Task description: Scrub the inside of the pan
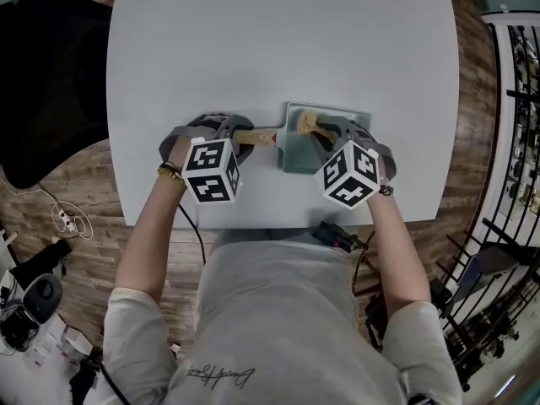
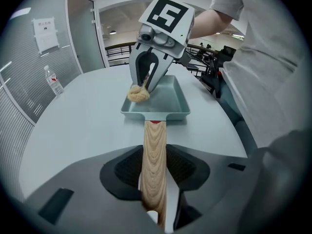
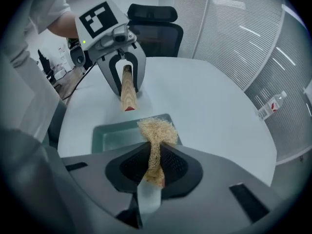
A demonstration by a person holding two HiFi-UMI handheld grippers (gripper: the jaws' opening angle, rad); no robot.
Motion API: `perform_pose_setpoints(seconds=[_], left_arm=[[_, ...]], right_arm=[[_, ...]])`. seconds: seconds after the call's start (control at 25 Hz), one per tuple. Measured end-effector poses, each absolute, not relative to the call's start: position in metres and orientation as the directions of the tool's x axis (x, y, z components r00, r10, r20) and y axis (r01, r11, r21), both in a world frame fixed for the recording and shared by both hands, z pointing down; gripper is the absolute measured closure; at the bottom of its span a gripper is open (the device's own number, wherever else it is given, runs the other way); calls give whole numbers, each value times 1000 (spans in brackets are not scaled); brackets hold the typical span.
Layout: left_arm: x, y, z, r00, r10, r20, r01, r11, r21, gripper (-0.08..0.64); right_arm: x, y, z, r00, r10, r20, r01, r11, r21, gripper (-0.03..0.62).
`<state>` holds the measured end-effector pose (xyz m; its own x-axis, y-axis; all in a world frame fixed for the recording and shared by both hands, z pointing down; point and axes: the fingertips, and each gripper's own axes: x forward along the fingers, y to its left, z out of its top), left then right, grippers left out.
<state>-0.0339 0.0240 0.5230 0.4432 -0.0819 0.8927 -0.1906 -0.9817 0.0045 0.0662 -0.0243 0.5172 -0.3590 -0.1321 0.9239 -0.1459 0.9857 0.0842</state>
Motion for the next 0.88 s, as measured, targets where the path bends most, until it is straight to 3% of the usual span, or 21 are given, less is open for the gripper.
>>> perform_pose_setpoints(seconds=[0.4,0.88], left_arm=[[-34,26,523,441,-73,895,-187,-982,12,407],[-36,26,526,429,-91,899,-219,-976,6,407]], right_arm=[[46,-29,549,-288,-71,955,20,997,80,522],[44,-25,556,-205,-19,978,52,998,30,522]])
